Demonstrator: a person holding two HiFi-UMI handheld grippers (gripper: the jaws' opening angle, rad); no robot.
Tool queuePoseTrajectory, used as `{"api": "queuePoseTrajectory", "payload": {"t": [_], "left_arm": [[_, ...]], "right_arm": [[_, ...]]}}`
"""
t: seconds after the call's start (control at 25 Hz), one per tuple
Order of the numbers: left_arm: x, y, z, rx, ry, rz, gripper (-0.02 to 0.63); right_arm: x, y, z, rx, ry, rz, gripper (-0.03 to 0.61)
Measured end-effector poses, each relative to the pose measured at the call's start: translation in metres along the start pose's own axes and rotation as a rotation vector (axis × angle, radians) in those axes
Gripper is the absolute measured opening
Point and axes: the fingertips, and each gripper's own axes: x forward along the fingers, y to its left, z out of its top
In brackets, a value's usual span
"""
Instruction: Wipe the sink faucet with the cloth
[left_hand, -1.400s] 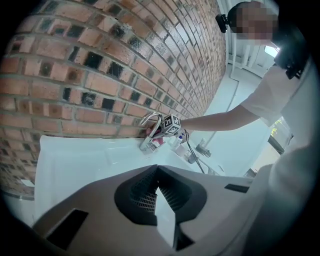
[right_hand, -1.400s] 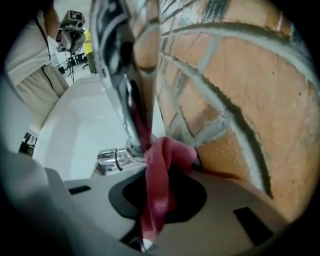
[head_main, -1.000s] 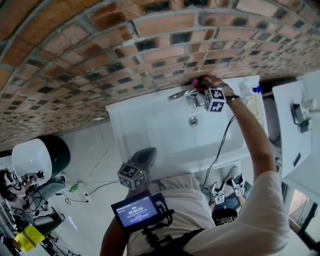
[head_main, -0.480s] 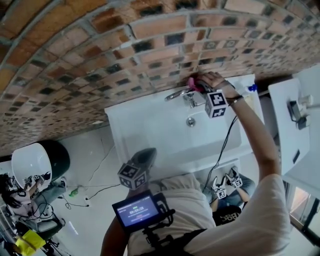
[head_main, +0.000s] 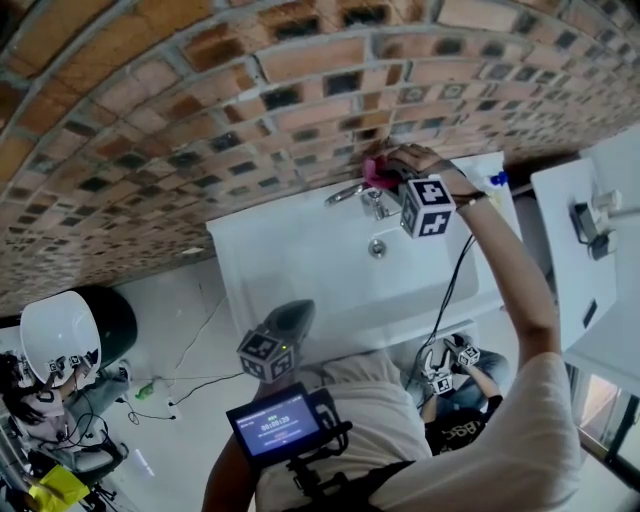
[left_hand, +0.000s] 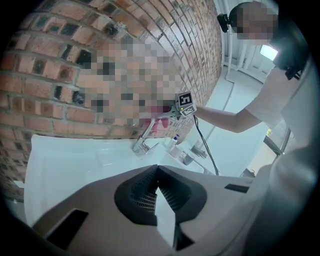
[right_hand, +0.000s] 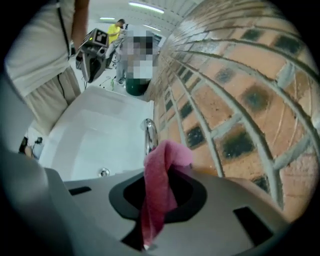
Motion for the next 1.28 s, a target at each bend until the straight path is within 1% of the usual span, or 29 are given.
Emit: {"api": "queuePoseTrajectory", "payload": {"t": [0.08,0.16,0.32,0.44,0.48,0.52,0.6,0.72,0.92,1.0,1.08,1.28], "left_arm": [[0.000,-0.001,0.002,0.010,-0.004,-0.002,-0.006],[-0.003,-0.001,0.003,0.015,-0.007,-0.001,-0.006],[-0.009,0.004,0.003,0.013,-0.007,0.015,-0.006],[-0.012,0.007,0.001,-0.007,-0.015,0.017,-0.006],[-0.013,0.008,0.001,-0.009,-0.017,0.018,-0.006],[-0.015,0.010,0.002,-0.005,-0.018,0.021,-0.006],[-0.017,0.011,0.002,-0.001,-0.017,0.024,-0.006],[-0.020,0.012,0.000,-0.003,-0.017,0.021,-0.006],[-0.031,0.022,0.001,-0.005,-0.026,0.032,-0.006],[-0.035,0.025,0.001,-0.017,-0.032,0.034,-0.006],[-0.037,0.027,0.001,-0.015,-0.035,0.032,-0.006],[-0.043,0.028,0.006,0.002,-0.047,0.021,-0.006]], "right_arm": [[0.000,-0.001,0.000,0.104,-0.019,0.054,0.058],[0.001,-0.001,-0.001,0.219,-0.061,0.098,0.058],[0.003,0.000,-0.006,0.440,-0.143,0.160,0.058],[-0.009,-0.018,0.015,0.684,-0.339,0.196,0.058],[-0.012,-0.024,0.022,0.739,-0.380,0.197,0.058],[-0.010,-0.026,0.026,0.759,-0.387,0.193,0.058],[0.000,-0.024,0.030,0.765,-0.361,0.191,0.060],[0.008,-0.020,0.045,0.840,-0.371,0.253,0.060],[0.016,-0.019,0.055,0.947,-0.274,0.298,0.060],[0.017,-0.019,0.063,0.966,-0.252,0.303,0.060],[0.021,-0.019,0.070,0.948,-0.202,0.278,0.060],[0.039,-0.013,0.088,0.811,0.063,0.161,0.060]]}}
